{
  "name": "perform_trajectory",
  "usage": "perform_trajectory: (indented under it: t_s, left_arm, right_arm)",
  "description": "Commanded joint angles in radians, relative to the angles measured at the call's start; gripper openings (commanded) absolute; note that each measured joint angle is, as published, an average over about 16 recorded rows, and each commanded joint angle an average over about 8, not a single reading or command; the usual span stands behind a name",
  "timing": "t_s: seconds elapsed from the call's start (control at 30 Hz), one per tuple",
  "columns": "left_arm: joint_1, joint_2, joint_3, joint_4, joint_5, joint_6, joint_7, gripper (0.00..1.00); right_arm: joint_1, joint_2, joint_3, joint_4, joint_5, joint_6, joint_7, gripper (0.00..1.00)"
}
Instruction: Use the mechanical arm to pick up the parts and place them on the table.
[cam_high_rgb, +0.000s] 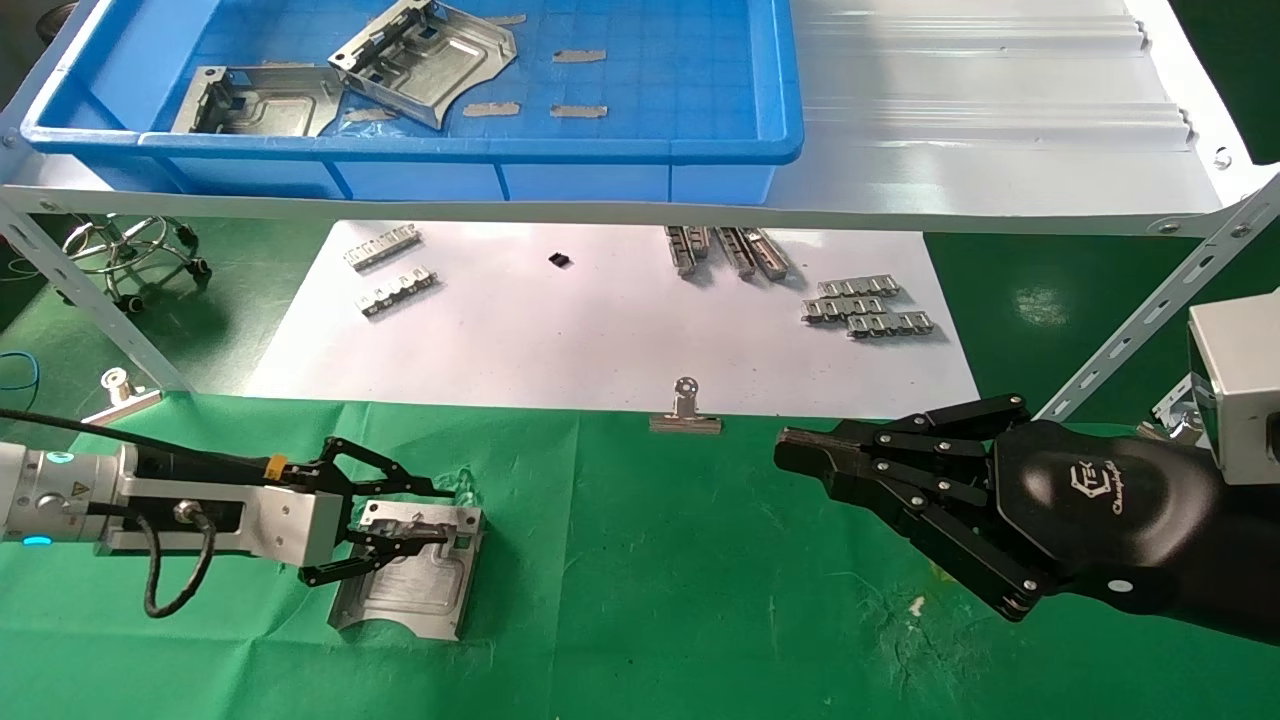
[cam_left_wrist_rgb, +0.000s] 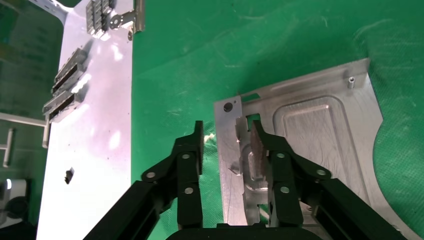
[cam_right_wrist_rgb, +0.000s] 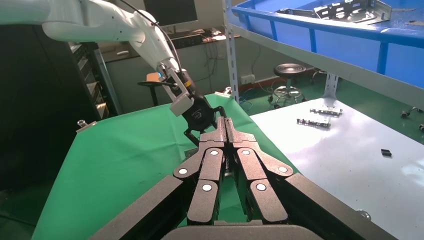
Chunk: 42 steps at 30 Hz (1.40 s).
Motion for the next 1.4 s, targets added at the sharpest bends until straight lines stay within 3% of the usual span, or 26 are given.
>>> perform_trajectory:
  t_s: [0.03, 0.13, 0.17, 0.4, 0.43, 0.63, 1.4]
  left_arm:
    - [-0.003, 0.001, 0.0, 0.005, 0.0, 0.004, 0.004, 1.0]
    - [-0.009, -0.008, -0.008, 0.01, -0.012, 0.035, -0.026, 1.0]
    - [-0.01, -0.013, -0.011, 0.009, -0.017, 0.045, -0.04, 1.0]
    - [0.022, -0.064, -0.034, -0.065, -0.074, 0.083, -0.228, 1.0]
    - [0.027, -0.07, -0.037, -0.076, -0.081, 0.085, -0.256, 1.0]
    - [0.062, -0.096, -0.083, -0.15, -0.1, 0.084, -0.373, 1.0]
    - [0.286, -0.208, -0.401, -0.588, -0.13, 0.042, -0.743, 1.0]
  right_arm:
    - [0.0, 0.0, 0.0, 0.0, 0.0, 0.0, 0.0, 0.0]
    - [0.0, 0.0, 0.0, 0.0, 0.0, 0.0, 0.0, 0.0]
    - [0.0, 0.0, 0.0, 0.0, 0.0, 0.0, 0.0, 0.06]
    - [0.0, 0.0, 0.0, 0.0, 0.0, 0.0, 0.0, 0.94]
    - [0.0, 0.0, 0.0, 0.0, 0.0, 0.0, 0.0, 1.0]
    - [0.0, 0.0, 0.0, 0.0, 0.0, 0.0, 0.0, 1.0]
    - [0.0, 0.0, 0.0, 0.0, 0.0, 0.0, 0.0, 1.0]
